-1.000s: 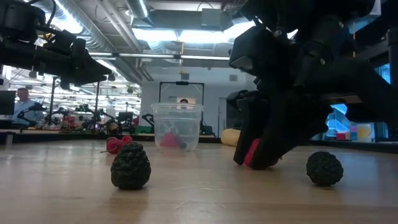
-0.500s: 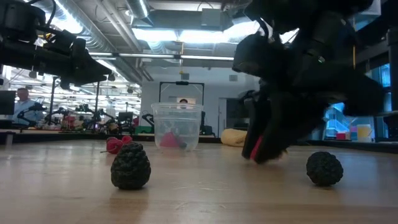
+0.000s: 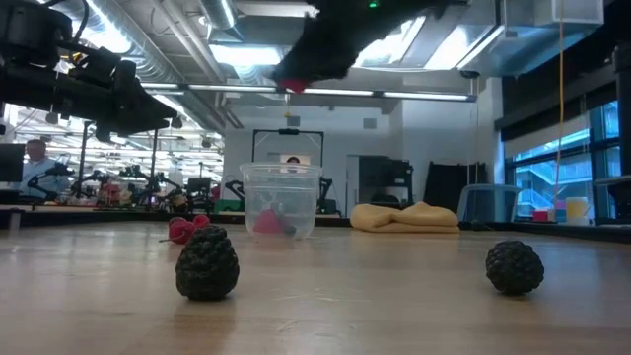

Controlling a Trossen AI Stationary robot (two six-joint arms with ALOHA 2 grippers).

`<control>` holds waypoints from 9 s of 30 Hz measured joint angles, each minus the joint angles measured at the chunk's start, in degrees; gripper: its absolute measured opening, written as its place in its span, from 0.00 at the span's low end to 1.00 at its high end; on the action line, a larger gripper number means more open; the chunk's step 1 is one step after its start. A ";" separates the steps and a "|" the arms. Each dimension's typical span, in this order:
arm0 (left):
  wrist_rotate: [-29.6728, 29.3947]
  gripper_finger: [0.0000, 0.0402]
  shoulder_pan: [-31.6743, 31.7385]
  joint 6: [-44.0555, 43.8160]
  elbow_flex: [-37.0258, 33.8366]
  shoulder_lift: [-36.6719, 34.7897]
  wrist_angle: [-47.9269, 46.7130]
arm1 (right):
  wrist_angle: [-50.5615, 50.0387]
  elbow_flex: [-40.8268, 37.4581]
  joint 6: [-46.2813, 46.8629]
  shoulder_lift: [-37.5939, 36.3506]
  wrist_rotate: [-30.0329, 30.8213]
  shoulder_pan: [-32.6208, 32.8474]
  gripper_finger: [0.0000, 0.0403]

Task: Pick and placing Produce into tupperware
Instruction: Put the right red strawberry into the transparent container, then put the top red cherry into the transparent container, then put the top red raspberry into the transparent container

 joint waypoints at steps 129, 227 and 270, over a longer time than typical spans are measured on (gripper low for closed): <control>2.27 0.46 -25.86 10.77 29.49 69.40 -13.75 | 5.36 -22.02 2.93 -20.75 -5.75 -14.37 0.40; 7.49 0.00 -30.10 0.23 47.50 92.26 5.27 | -4.09 -21.98 -0.31 -20.75 -5.78 -14.33 0.40; 5.80 0.35 -27.64 3.51 52.94 76.09 -22.57 | -3.37 -21.98 0.30 -20.73 -5.80 -14.33 0.40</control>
